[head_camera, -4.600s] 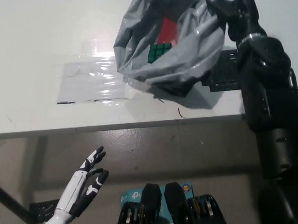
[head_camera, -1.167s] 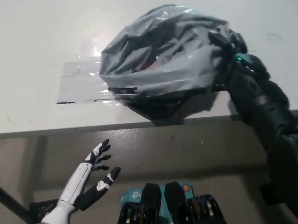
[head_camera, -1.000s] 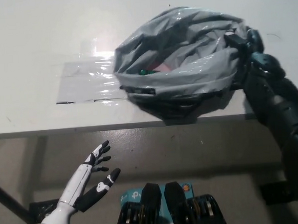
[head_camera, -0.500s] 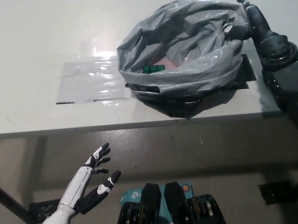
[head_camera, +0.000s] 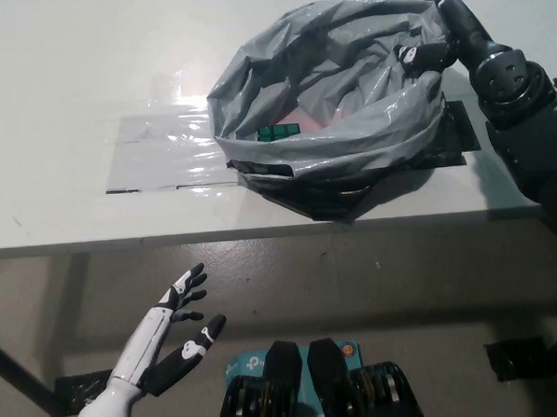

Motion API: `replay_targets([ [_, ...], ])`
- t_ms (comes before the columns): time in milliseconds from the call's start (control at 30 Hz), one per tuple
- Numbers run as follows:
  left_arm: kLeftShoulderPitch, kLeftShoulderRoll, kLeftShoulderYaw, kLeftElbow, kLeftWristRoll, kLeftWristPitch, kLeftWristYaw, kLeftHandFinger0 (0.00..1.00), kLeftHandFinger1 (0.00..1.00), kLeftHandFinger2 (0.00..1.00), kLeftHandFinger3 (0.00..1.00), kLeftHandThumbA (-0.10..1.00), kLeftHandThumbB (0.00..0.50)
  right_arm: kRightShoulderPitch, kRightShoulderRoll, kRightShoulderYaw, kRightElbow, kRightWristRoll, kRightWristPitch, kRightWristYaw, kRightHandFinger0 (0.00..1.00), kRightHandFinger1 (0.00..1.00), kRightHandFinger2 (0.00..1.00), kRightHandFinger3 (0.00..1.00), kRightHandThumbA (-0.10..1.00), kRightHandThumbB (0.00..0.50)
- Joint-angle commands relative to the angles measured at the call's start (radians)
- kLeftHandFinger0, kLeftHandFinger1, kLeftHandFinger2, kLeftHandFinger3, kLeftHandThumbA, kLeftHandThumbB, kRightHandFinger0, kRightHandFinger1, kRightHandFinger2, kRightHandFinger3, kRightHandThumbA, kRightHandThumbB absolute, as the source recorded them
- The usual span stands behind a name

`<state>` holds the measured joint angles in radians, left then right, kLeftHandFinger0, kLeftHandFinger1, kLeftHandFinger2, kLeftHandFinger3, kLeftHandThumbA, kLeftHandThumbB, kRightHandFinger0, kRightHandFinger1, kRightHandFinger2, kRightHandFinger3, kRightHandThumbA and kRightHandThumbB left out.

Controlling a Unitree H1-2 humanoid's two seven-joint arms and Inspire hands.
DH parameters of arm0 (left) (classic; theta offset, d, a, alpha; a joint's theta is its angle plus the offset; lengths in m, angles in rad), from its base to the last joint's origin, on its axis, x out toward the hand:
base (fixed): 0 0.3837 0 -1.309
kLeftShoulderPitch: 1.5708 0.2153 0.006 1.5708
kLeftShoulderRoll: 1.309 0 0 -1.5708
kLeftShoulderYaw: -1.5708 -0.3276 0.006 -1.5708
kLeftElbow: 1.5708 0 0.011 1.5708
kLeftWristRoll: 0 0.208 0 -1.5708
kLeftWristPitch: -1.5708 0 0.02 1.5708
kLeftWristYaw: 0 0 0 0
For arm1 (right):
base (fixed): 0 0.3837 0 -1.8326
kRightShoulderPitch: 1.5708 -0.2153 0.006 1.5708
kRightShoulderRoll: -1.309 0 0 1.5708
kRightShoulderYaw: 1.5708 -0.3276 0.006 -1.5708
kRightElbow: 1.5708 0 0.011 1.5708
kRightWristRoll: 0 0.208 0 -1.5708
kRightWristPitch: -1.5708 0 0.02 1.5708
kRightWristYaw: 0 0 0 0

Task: Use the right hand to pick up a rubix's cube and place it into a plastic bag and lift the bag

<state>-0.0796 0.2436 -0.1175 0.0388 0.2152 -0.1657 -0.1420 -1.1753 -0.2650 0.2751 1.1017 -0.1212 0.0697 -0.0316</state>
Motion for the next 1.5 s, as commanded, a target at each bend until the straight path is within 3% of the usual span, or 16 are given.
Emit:
replay_targets([
  [0, -0.014, 0.012, 0.002, -0.026, -0.002, -0.014, -0.005, 0.77, 0.89, 1.00, 1.00, 0.80, 0.139, -0.037, -0.044, -0.024, -0.112, -0.031, 0.005, 0.016, 1.00, 1.00, 1.00, 1.00, 0.84, 0.500],
  [133, -0.012, 0.010, 0.001, -0.030, 0.002, -0.014, -0.003, 0.76, 0.89, 1.00, 1.00, 0.81, 0.143, -0.014, -0.049, -0.085, -0.190, 0.004, -0.035, -0.010, 1.00, 1.00, 1.00, 1.00, 0.86, 0.500],
  [167, -0.012, 0.011, 0.001, -0.032, 0.004, -0.010, -0.003, 0.76, 0.89, 1.00, 1.00, 0.81, 0.143, -0.012, -0.054, -0.084, -0.213, -0.014, -0.029, -0.023, 1.00, 1.00, 1.00, 1.00, 0.95, 0.500],
  [233, -0.012, 0.011, 0.001, -0.034, 0.004, -0.006, -0.005, 0.76, 0.89, 1.00, 1.00, 0.81, 0.133, -0.004, -0.057, -0.103, -0.262, -0.019, -0.030, -0.035, 1.00, 1.00, 1.00, 1.00, 0.99, 0.500],
  [533, -0.013, 0.009, -0.001, -0.028, -0.002, -0.015, -0.007, 0.76, 0.89, 1.00, 1.00, 0.82, 0.136, 0.031, -0.067, -0.239, -0.543, 0.015, -0.014, -0.052, 1.00, 1.00, 1.00, 1.00, 1.00, 0.500],
  [667, -0.024, 0.009, -0.002, -0.024, -0.004, -0.019, -0.010, 0.75, 0.89, 1.00, 1.00, 0.80, 0.128, 0.079, -0.088, -0.290, -0.792, -0.055, 0.047, -0.104, 1.00, 1.00, 1.00, 1.00, 1.00, 0.467],
  [800, -0.051, 0.013, 0.005, -0.016, -0.018, -0.010, -0.016, 0.78, 0.90, 1.00, 1.00, 0.81, 0.149, 0.168, -0.111, -0.337, -1.098, -0.140, 0.037, -0.139, 1.00, 1.00, 1.00, 1.00, 1.00, 0.474],
  [900, -0.085, 0.018, 0.011, -0.003, -0.016, -0.013, -0.013, 0.79, 0.90, 1.00, 1.00, 0.81, 0.144, 0.310, -0.116, -0.383, -1.425, -0.176, -0.013, -0.118, 1.00, 1.00, 1.00, 1.00, 1.00, 0.455],
  [933, -0.095, 0.020, 0.014, 0.002, -0.018, -0.014, -0.013, 0.81, 0.91, 1.00, 1.00, 0.83, 0.157, 0.335, -0.117, -0.390, -1.471, -0.171, -0.028, -0.108, 1.00, 1.00, 1.00, 1.00, 1.00, 0.491],
  [967, -0.097, 0.020, 0.014, 0.003, -0.018, -0.014, -0.013, 0.81, 0.91, 1.00, 1.00, 0.83, 0.157, 0.339, -0.117, -0.392, -1.479, -0.170, -0.030, -0.106, 1.00, 1.00, 1.00, 1.00, 1.00, 0.491],
  [1067, -0.116, 0.021, 0.023, 0.011, -0.042, -0.024, -0.017, 0.95, 1.00, 1.00, 1.00, 0.95, 0.172, 0.514, -0.074, -0.401, -1.697, -0.148, -0.121, -0.095, 1.00, 1.00, 1.00, 1.00, 1.00, 0.398],
  [1100, -0.118, 0.016, 0.030, 0.011, -0.066, -0.028, -0.019, 1.00, 1.00, 1.00, 1.00, 1.00, 0.174, 0.625, -0.048, -0.380, -1.756, -0.186, -0.244, -0.107, 1.00, 1.00, 1.00, 1.00, 1.00, 0.374],
  [1167, -0.128, 0.008, 0.038, 0.012, -0.094, -0.018, -0.024, 1.00, 1.00, 1.00, 1.00, 1.00, 0.194, 0.735, -0.019, -0.355, -1.810, -0.249, -0.330, -0.118, 1.00, 1.00, 1.00, 1.00, 1.00, 0.349],
  [1267, -0.141, 0.005, 0.045, 0.024, -0.105, -0.030, -0.019, 1.00, 1.00, 1.00, 1.00, 1.00, 0.196, 0.892, 0.020, -0.308, -1.856, -0.276, -0.442, -0.122, 1.00, 1.00, 1.00, 1.00, 1.00, 0.369],
  [1400, -0.162, 0.003, 0.047, 0.046, -0.101, -0.058, -0.009, 1.00, 1.00, 1.00, 1.00, 1.00, 0.212, 1.023, 0.106, -0.251, -1.851, -0.321, -0.497, -0.161, 1.00, 1.00, 1.00, 1.00, 1.00, 0.371],
  [1467, -0.161, 0.000, 0.049, 0.042, -0.105, -0.052, -0.009, 1.00, 1.00, 1.00, 1.00, 1.00, 0.237, 1.058, 0.131, -0.219, -1.779, -0.404, -0.532, -0.229, 1.00, 1.00, 1.00, 1.00, 1.00, 0.327],
])
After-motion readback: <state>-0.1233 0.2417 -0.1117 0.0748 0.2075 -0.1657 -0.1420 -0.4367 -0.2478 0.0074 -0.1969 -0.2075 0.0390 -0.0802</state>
